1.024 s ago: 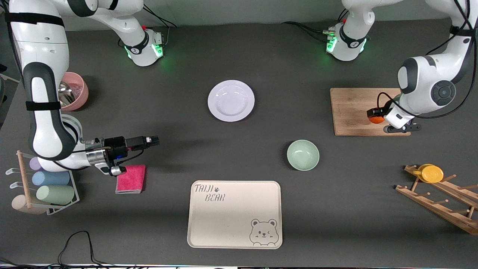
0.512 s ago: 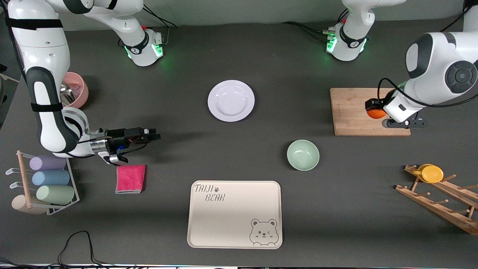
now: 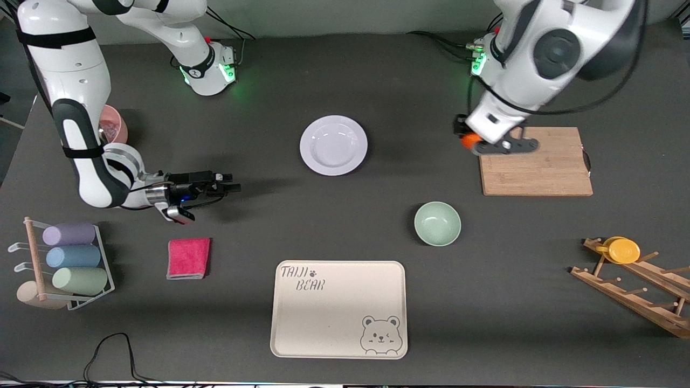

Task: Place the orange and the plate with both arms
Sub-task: 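Lift the orange with the left gripper and carry it over the plate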

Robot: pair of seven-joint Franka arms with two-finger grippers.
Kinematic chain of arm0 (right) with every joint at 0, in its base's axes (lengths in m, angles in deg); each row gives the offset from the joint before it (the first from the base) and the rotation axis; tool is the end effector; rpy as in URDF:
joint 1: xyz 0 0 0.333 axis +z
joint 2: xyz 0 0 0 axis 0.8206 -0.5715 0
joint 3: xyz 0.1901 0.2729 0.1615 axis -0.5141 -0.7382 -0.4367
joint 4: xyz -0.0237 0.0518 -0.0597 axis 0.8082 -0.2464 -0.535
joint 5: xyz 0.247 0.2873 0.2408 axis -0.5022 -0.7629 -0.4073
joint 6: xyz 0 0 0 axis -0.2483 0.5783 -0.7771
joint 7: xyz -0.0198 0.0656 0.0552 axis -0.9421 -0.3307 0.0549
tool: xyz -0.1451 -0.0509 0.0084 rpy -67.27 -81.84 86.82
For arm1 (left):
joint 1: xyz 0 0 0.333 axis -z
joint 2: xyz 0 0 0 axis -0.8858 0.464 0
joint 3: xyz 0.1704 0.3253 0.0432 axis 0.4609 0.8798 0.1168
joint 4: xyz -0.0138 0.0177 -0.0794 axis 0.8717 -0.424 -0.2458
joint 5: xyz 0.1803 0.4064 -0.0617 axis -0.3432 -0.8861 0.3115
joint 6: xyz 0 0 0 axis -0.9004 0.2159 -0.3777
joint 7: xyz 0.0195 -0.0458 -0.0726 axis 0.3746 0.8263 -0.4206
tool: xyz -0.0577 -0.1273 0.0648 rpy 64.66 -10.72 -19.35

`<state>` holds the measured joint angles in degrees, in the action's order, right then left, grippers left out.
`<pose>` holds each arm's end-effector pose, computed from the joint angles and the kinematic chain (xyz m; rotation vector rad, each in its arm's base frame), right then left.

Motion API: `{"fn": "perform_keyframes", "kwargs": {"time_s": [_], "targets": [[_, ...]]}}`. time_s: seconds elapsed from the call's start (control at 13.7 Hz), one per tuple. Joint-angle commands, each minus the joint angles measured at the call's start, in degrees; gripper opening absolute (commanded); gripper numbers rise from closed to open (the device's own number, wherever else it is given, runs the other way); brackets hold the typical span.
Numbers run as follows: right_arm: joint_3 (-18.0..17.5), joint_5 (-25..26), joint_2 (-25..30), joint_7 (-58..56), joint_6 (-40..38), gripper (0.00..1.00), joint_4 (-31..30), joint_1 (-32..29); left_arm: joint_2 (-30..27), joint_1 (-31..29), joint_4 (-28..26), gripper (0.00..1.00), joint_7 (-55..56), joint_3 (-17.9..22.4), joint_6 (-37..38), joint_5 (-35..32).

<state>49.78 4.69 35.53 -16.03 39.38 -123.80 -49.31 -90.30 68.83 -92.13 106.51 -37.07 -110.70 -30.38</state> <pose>0.5351 0.0877 0.1669 -1.6650 0.0213 0.1364 0.4669 -0.2872 0.4614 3.1219 0.0764 -0.2548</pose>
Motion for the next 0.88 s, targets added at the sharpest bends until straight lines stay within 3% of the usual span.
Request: {"fn": "perform_keyframes", "kwargs": {"time_s": [0.0,0.15,0.44,0.8], "targets": [[0.15,-2.35,1.50,-5.08,1.34,1.00,-3.97,1.90,6.02,0.99,8.79,0.00,11.73,-7.03,1.31,0.14],[0.15,-2.26,0.98,-6.66,1.08,1.00,-5.37,1.82,11.02,2.82,14.23,0.00,19.55,-11.17,0.26,-1.00],[0.15,-2.44,1.07,-7.55,2.21,1.00,-7.75,2.43,24.02,13.10,24.61,0.00,32.40,-11.62,-0.10,-11.26],[0.15,-2.35,0.63,-11.24,4.15,1.00,-10.38,2.52,34.85,19.08,26.21,0.00,41.98,-11.45,-6.85,-17.87]]}}
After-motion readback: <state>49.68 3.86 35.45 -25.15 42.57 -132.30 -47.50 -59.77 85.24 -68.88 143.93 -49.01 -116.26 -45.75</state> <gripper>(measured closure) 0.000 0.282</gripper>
